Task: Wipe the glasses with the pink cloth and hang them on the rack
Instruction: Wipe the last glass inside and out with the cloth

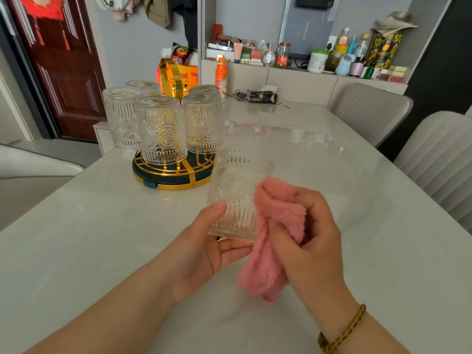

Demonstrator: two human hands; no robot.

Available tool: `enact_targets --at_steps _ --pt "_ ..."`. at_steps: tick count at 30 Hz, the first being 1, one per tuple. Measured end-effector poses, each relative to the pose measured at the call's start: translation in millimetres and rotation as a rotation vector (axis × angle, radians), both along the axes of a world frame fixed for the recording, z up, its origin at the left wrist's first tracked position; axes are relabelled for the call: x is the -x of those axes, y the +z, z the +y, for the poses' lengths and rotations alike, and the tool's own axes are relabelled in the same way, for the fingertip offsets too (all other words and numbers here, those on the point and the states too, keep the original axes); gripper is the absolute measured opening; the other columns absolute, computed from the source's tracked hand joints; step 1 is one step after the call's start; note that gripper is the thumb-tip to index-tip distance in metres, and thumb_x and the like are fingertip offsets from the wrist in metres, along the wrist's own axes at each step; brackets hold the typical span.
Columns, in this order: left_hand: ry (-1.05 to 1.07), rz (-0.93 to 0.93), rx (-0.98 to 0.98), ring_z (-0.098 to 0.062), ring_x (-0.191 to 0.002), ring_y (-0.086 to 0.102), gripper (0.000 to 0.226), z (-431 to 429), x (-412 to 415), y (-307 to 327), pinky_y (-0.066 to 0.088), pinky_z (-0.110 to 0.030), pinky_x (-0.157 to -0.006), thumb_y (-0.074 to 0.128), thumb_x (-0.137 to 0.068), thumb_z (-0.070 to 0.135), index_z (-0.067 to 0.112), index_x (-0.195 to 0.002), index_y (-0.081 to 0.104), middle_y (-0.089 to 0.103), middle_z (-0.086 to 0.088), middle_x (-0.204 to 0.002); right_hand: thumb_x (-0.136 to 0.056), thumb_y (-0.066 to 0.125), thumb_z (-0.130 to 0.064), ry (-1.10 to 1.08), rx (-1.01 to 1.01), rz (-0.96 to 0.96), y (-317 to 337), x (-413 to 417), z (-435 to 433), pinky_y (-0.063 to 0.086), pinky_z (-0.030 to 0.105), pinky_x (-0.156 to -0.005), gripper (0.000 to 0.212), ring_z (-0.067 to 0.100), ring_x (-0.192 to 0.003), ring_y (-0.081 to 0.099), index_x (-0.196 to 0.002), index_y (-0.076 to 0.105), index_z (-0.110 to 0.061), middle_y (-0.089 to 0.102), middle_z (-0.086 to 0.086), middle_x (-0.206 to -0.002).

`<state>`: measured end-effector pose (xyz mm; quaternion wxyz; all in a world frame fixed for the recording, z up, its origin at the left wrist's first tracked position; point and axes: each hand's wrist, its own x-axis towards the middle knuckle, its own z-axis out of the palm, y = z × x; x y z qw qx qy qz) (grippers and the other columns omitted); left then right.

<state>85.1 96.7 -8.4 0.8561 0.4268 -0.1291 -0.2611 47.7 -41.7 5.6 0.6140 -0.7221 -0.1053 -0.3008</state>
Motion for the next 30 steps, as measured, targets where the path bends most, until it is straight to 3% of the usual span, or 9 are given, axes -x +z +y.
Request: enact_targets --at_steps 5,8,11,14,17,20,22,26,30 --pt "0.007 -0.007 0.008 -0.023 -0.085 0.07 0.065 0.8 0.3 -2.1 0.057 -0.03 -0.069 0.087 -0.03 0.05 0.025 -0.089 0.075 0.072 -0.009 -0.1 -0.078 0.062 -0.004 -0.028 -0.08 0.132 -1.1 -7.5 -7.8 0.044 0.01 -0.059 0.024 -0.003 -0.06 0.052 -0.075 0.053 -0.025 0.059 -0.017 -0.067" --pt "0.057 -0.018 -0.053 -0.022 -0.094 0.068 0.084 4.4 -1.8 -0.9 0.057 -0.035 -0.078 0.085 -0.032 0.051 0.025 -0.109 0.065 0.07 -0.006 -0.109 -0.079 0.058 0.003 -0.024 -0.076 0.207 -5.0 -8.6 -5.1 0.042 0.011 -0.053 0.026 -0.002 -0.053 0.047 -0.071 0.051 -0.021 0.056 -0.016 -0.06" --pt "0.111 -0.029 -0.142 -0.018 -0.097 0.064 0.078 6.0 -2.7 -2.1 0.052 -0.033 -0.078 0.072 -0.043 0.051 0.026 -0.115 0.058 0.069 -0.002 -0.108 -0.08 0.06 0.0 0.003 -0.101 0.202 -4.6 -6.4 -2.0 0.042 0.01 -0.054 0.025 -0.003 -0.054 0.048 -0.072 0.052 -0.022 0.058 -0.017 -0.062" --pt "0.15 -0.08 -0.175 -0.02 -0.095 0.067 0.08 5.8 -2.0 -0.1 0.057 -0.029 -0.075 0.083 -0.031 0.058 0.025 -0.102 0.067 0.071 -0.005 -0.106 -0.069 0.059 -0.019 0.043 -0.129 0.182 -1.9 -4.2 -1.4 0.043 0.008 -0.057 0.012 -0.007 -0.058 0.052 -0.077 0.053 -0.025 0.061 -0.021 -0.066" --pt "0.184 -0.08 -0.216 -0.022 -0.089 0.07 0.069 4.8 -2.6 0.7 0.058 -0.028 -0.074 0.076 -0.054 0.057 0.018 -0.108 0.061 0.072 -0.007 -0.101 -0.064 0.059 -0.029 0.034 -0.134 0.135 -0.8 -4.9 -4.7 0.045 0.008 -0.064 0.019 -0.006 -0.071 0.057 -0.083 0.056 -0.029 0.063 -0.019 -0.078" --pt "0.159 -0.05 -0.276 -0.022 -0.085 0.07 0.052 0.9 -1.6 0.3 0.057 -0.029 -0.075 0.056 -0.062 0.045 0.016 -0.106 0.059 0.073 -0.007 -0.098 -0.07 0.056 -0.027 -0.03 -0.071 0.084 -3.0 -7.4 -6.9 0.045 0.014 -0.074 0.016 0.002 -0.084 0.059 -0.084 0.058 -0.034 0.061 -0.012 -0.091" --pt "0.121 -0.049 -0.315 -0.023 -0.094 0.068 0.053 0.2 0.2 -1.0 0.055 -0.032 -0.082 0.066 -0.068 0.048 0.016 -0.11 0.057 0.07 -0.008 -0.106 -0.07 0.056 -0.023 -0.045 0.014 0.031 -5.9 -7.6 -3.6 0.043 0.012 -0.077 0.017 0.0 -0.089 0.057 -0.081 0.058 -0.035 0.059 -0.013 -0.093" --pt "0.099 -0.121 -0.332 -0.016 -0.1 0.066 0.101 6.7 -0.5 -3.7 0.054 -0.028 -0.087 0.078 -0.034 0.067 0.016 -0.118 0.055 0.07 -0.002 -0.107 -0.066 0.049 -0.021 -0.052 0.231 -0.106 -7.0 -3.3 5.6 0.035 0.001 -0.079 0.016 -0.014 -0.096 0.047 -0.078 0.054 -0.03 0.049 -0.016 -0.102" --pt "0.06 -0.178 -0.276 -0.014 -0.095 0.067 0.096 6.2 0.2 1.2 0.054 -0.022 -0.077 0.081 -0.032 0.064 0.014 -0.112 0.059 0.072 -0.002 -0.103 -0.066 0.05 -0.016 -0.09 0.346 -0.217 -2.0 1.2 5.6 0.034 -0.001 -0.079 0.018 -0.016 -0.098 0.043 -0.08 0.05 -0.026 0.045 -0.015 -0.105"
